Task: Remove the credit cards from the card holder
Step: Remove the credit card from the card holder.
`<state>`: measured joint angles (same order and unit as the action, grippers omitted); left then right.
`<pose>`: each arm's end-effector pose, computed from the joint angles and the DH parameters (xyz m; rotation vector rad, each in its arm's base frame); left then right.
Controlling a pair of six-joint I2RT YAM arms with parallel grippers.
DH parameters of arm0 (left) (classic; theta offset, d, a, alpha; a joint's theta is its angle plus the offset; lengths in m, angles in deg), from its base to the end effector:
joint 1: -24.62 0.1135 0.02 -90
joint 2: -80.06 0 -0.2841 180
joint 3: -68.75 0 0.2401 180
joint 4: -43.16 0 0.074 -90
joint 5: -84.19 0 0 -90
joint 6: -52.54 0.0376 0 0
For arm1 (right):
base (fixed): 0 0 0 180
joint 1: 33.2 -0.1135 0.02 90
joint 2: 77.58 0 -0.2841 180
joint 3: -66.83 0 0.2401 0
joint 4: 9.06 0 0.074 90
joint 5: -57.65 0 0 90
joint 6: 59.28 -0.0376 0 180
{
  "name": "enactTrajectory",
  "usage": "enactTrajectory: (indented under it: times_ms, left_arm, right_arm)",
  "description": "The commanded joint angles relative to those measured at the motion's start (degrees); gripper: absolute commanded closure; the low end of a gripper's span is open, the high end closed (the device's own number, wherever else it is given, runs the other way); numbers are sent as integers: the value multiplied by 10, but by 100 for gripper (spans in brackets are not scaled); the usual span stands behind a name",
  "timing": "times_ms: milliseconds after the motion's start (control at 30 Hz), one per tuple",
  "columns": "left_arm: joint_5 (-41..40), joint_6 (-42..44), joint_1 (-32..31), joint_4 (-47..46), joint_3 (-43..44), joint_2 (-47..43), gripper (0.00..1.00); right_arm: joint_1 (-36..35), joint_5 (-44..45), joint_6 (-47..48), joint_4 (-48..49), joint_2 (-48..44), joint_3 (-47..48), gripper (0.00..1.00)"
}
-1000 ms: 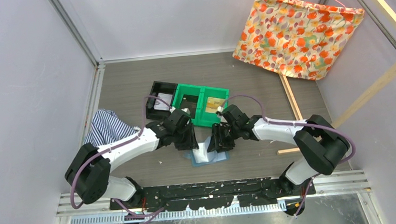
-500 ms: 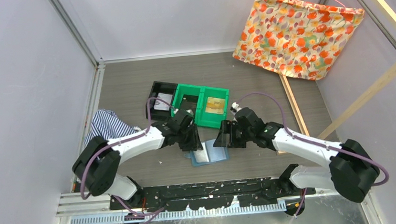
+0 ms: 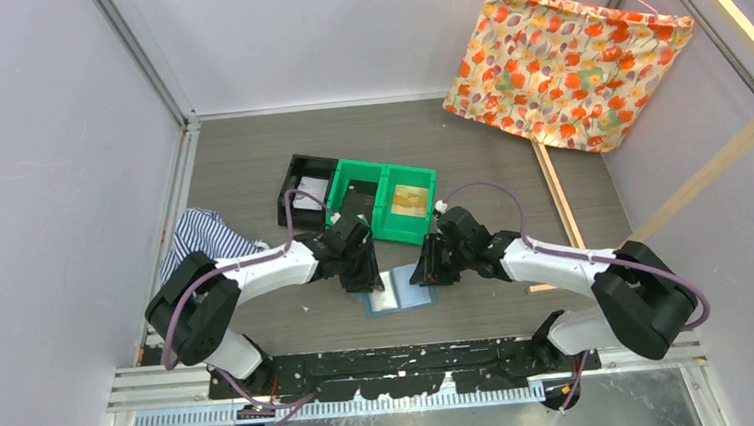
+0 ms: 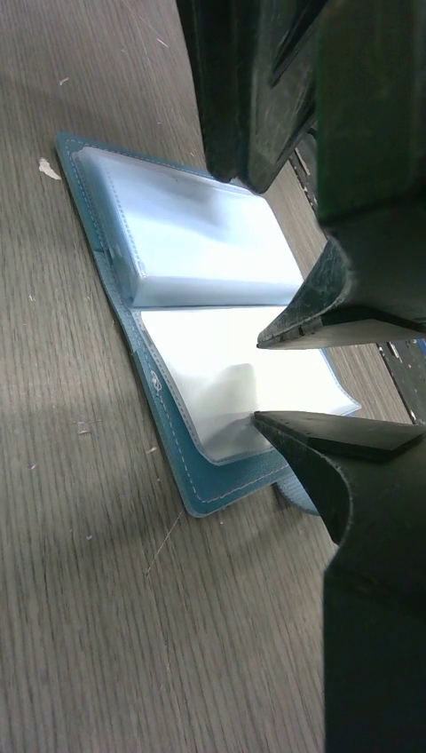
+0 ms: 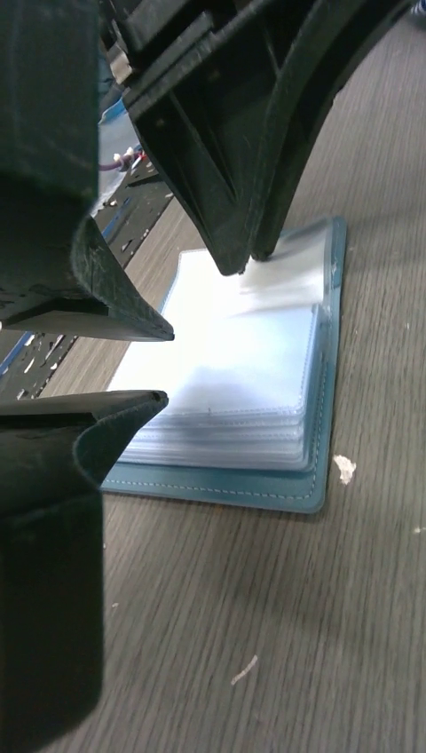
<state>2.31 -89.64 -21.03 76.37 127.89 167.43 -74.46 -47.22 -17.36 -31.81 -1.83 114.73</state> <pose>0.1861 -0.1980 0.1860 -0.1106 2.8394 -0.6776 0.1683 0.1605 0.1914 0.0344 2.6817 0.9230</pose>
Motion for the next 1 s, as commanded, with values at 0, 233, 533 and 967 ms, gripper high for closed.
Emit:
enactTrajectory:
  times_ms: [0, 233, 533, 967]
  left_arm:
    - [-22, 3, 0, 6, 1, 7, 67]
    - [-17, 6, 0, 4, 6, 15, 67]
    - [-14, 7, 0, 4, 5, 14, 67]
    - [-7, 9, 0, -2, 6, 19, 68]
  right_arm:
    - [-1, -1, -3, 30, 15, -1, 68]
    - [-1, 21, -3, 21, -9, -11, 63]
    - [-1, 2, 3, 40, 18, -13, 61]
    - [-1, -70, 33, 56, 25, 11, 62]
